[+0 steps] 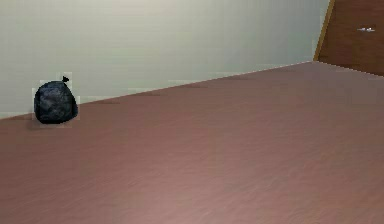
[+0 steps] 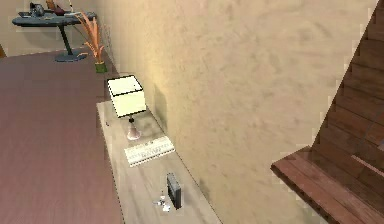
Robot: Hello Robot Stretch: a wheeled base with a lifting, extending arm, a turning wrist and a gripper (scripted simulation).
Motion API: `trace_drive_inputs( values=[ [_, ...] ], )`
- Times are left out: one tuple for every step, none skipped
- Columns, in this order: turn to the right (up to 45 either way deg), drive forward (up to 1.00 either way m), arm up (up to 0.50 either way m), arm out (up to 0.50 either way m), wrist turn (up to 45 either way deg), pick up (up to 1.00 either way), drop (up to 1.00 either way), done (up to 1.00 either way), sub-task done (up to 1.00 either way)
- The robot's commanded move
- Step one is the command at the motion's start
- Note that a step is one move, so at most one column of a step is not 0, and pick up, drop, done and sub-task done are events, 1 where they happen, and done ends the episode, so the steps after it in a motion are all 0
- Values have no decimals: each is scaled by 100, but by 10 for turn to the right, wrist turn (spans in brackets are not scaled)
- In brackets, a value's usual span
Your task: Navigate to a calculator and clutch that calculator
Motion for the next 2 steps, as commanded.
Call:
trace_drive_inputs(
  values=[
    [0, 0, 48, 0, 0, 0, 0, 0, 0],
    [0, 0, 0, 34, 0, 0, 0, 0, 0]
  ],
)
